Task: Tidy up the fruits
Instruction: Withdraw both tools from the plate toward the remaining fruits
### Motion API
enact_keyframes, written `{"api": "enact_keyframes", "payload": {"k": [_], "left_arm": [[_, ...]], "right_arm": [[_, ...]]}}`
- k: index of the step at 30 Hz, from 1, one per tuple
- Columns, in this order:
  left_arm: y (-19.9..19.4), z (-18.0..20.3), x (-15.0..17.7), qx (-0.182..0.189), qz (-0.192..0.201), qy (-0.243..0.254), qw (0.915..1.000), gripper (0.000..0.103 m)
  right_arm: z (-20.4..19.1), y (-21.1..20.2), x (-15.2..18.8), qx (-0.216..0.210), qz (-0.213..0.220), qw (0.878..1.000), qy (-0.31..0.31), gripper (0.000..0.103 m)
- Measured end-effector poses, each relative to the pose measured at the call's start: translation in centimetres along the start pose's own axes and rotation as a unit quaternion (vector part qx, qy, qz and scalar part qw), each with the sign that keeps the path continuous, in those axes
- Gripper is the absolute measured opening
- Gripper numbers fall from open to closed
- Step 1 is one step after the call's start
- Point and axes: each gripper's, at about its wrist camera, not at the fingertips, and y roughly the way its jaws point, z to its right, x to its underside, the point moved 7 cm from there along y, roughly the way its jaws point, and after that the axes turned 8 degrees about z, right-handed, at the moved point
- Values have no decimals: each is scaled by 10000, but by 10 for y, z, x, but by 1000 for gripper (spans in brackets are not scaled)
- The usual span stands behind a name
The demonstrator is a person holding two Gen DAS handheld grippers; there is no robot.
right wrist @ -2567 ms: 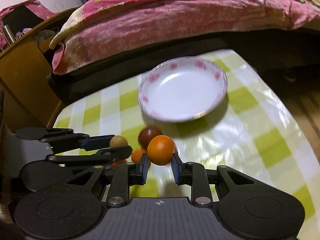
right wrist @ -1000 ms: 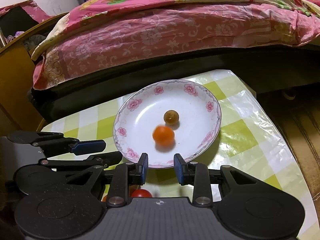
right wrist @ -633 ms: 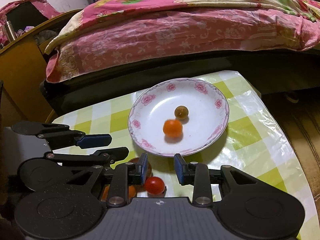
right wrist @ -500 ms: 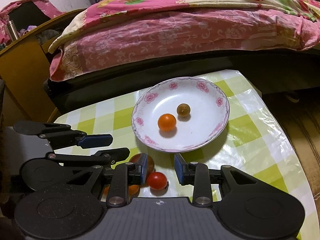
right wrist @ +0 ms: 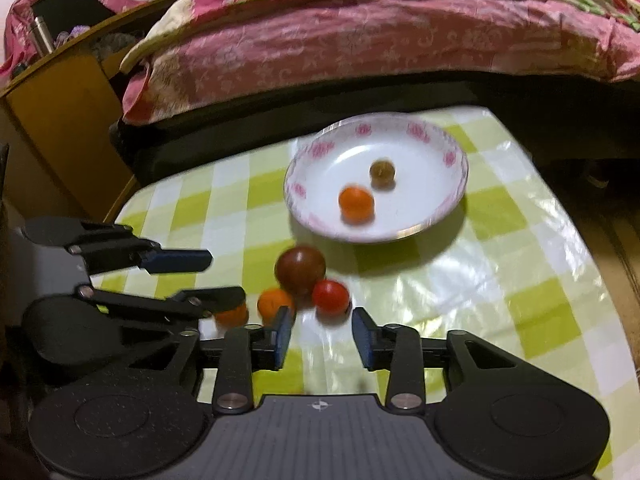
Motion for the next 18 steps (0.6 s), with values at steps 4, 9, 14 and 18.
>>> {"api": "enact_keyframes", "payload": {"k": [4, 9, 14, 18], "left_arm": [[-2, -2, 17, 34, -145, 85, 9999, 46], [-5, 0, 27, 243, -235, 181, 9993, 46], [-16, 19, 32, 775, -202, 557, 9952, 46], [-20, 44, 41, 1130, -226, 975, 9885, 46]], "right_arm": [[-5, -3, 18, -141, -236, 9995, -130, 35], [-16, -2, 33, -280, -447, 9977, -414, 35], [-20, 1, 42, -335, -621, 9960, -539, 35], [-15, 4, 42, -236, -718, 9959, -506, 35]]}}
